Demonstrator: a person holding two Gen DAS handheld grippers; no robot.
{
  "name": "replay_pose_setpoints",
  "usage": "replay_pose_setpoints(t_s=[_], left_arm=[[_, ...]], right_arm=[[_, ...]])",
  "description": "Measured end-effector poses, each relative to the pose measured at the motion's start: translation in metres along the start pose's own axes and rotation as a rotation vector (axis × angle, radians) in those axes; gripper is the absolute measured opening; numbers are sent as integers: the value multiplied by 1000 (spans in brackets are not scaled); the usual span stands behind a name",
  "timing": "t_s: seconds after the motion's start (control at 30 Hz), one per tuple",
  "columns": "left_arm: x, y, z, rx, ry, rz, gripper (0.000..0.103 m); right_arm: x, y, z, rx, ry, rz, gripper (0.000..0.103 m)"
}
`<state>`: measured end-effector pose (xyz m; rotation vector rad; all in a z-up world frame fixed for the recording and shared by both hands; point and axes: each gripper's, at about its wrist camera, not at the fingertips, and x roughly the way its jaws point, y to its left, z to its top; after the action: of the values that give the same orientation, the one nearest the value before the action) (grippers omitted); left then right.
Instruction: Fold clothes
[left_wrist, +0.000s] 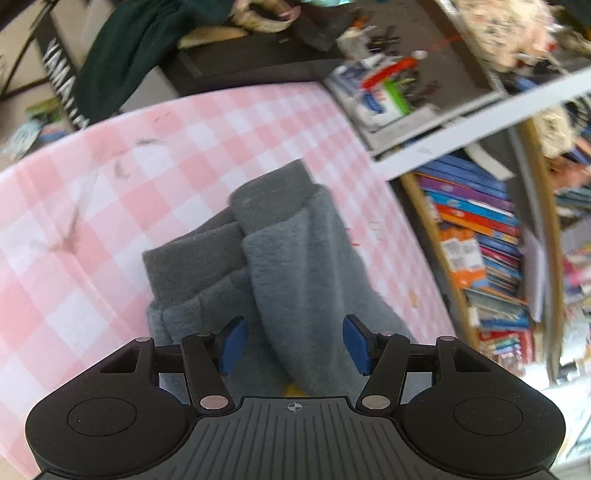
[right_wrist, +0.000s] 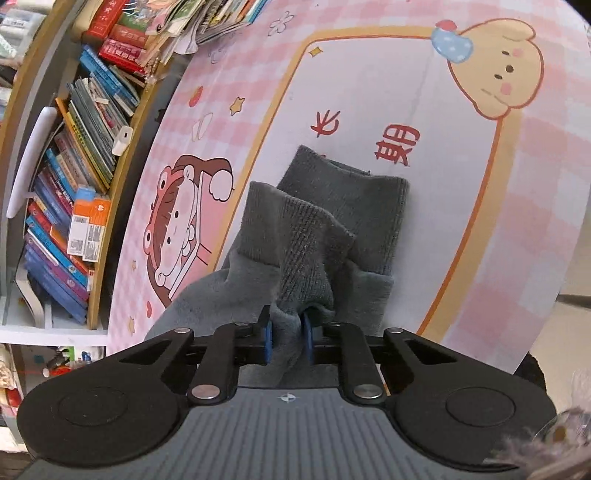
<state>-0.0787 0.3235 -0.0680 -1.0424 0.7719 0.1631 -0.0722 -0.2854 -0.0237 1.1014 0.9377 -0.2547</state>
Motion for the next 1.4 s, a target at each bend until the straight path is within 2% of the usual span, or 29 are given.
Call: replay_pose_setpoints(t_s=[0.03, 0.07, 0.1, 0.13, 0.2, 0.33, 0.37, 0.4, 0.43, 0.47, 0.53, 0.63, 0.67, 0.73, 0.87, 0.93, 1.0, 1.07, 1.13, 1.2, 1.23, 1.27, 1.37, 1.4], left_arm=[[4, -1, 2, -14, -4, 6, 51], [8, -1, 4, -28, -9, 13, 45], [11, -4, 8, -31, -14, 7, 23], [13, -7, 13, -33, -16, -3, 6], [11, -17, 20, -28, -42, -39, 4], [-31, -40, 27, 83, -107, -213, 4], [-42, -44, 27, 114, -122, -256, 4], [-51, -42, 26, 131, -119, -245, 4], [-56, -33, 21, 133, -94, -202, 4], [-54, -21, 15, 118, -55, -148, 4], [-43, 8, 0, 62, 25, -39, 4], [-32, 34, -17, -49, 45, -15, 4], [-29, 43, -22, -85, 50, -9, 4], [-30, 32, -17, -61, 32, -45, 4], [-47, -1, 0, 41, -41, -167, 4], [-63, -15, 2, 91, -104, -244, 4], [-70, -15, 1, 107, -122, -262, 4], [-62, -5, -1, 98, -81, -217, 4], [-51, 10, -8, 81, -15, -124, 5], [-45, 17, -14, 101, 32, -10, 7], [-44, 16, -18, 130, 47, 41, 10], [-47, 14, -21, 162, 45, 57, 13], [-57, 9, -28, 227, 30, 89, 33], [-60, 10, -28, 217, 29, 95, 38]], right_arm=[[1, 3, 1, -14, -1, 0, 15], [2, 7, 3, -28, -3, 0, 15], [3, 10, 4, -42, -4, 0, 15], [4, 13, 6, -56, -6, 0, 14], [2, 26, 12, -93, -22, 32, 9], [-36, 60, 28, -202, -119, 226, 8], [-45, 61, 30, -226, -139, 234, 8], [-53, 61, 32, -249, -158, 238, 8], [-62, 61, 34, -273, -176, 242, 8], [-63, 53, 35, -272, -166, 211, 8], [-44, 24, 31, -216, -78, 108, 8], [-10, -17, 22, -123, 31, -49, 8], [-8, -18, 21, -112, 32, -45, 8], [-6, -19, 19, -93, 28, -28, 8], [-28, 25, 35, -222, -38, 110, 8], [-55, 43, 36, -296, -115, 241, 8], [-74, 52, 34, -334, -202, 289, 8], [-65, 37, 34, -302, -175, 212, 8], [-45, 17, 33, -249, -108, 116, 8], [-27, -5, 29, -204, -59, 28, 14], [-26, -10, 27, -202, -56, 5, 14], [-26, -16, 24, -202, -55, -15, 16], [-39, -23, 21, -194, -67, -28, 38], [-40, -23, 21, -193, -61, -45, 38]])
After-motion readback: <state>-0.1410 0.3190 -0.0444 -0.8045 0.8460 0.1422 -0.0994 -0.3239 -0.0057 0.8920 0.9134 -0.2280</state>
